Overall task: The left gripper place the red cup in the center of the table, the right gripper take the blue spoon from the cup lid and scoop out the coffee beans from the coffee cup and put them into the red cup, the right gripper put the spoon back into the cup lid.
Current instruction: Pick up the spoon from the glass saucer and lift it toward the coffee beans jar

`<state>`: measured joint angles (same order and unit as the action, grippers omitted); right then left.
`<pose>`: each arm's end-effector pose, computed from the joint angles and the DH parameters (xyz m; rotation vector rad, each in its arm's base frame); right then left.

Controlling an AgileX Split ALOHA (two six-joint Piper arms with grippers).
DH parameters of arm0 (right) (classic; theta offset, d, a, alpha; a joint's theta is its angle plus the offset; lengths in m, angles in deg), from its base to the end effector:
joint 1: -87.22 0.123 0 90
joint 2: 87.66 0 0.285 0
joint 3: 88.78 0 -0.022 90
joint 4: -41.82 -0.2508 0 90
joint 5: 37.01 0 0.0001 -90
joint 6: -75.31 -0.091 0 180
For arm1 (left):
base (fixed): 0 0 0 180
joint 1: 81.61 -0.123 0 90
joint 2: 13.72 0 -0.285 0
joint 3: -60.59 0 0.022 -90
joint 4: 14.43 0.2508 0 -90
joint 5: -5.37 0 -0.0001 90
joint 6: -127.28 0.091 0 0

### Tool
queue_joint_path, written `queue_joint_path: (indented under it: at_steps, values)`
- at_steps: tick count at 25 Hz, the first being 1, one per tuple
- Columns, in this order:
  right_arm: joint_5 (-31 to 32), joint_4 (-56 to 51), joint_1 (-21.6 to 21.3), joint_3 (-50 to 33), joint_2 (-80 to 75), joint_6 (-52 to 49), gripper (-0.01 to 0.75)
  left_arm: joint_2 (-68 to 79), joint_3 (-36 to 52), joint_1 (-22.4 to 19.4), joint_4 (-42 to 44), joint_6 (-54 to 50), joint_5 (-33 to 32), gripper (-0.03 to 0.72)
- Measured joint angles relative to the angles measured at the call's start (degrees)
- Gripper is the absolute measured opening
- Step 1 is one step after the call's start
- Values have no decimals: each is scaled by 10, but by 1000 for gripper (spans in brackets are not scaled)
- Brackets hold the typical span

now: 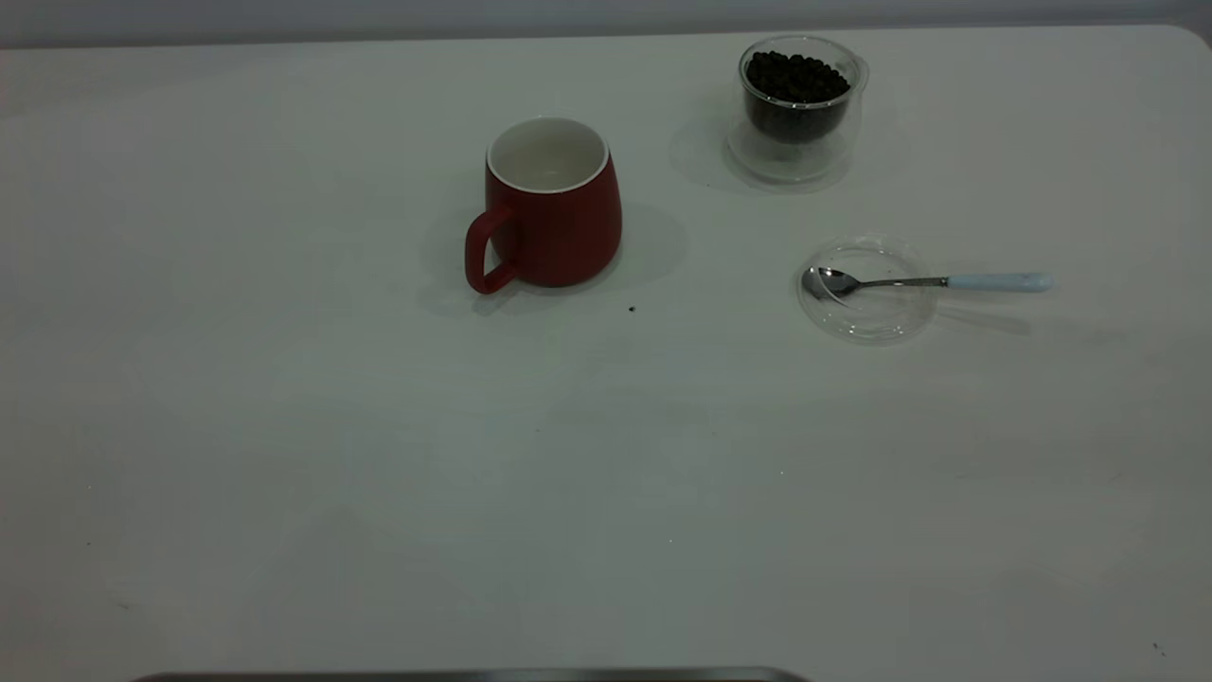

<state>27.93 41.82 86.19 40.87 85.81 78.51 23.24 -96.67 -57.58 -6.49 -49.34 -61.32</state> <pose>-0.0078 0.0001 0.2628 -0.0403 2.1261 -0.0437 0.0508 -0.0100 0.3865 0.5103 2.1366 -0.0312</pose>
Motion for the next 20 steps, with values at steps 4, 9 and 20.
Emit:
queue_joint_path:
  at_steps: [4,9,20]
  values:
    - [0,0,0,0,0,0,496,-97,69,-79,-32,-11,0,587]
    - [0,0,0,0,0,0,496,-189,159,-170,-70,-25,0,586]
    - [0,0,0,0,0,0,496,-303,263,-239,-72,-27,12,586]
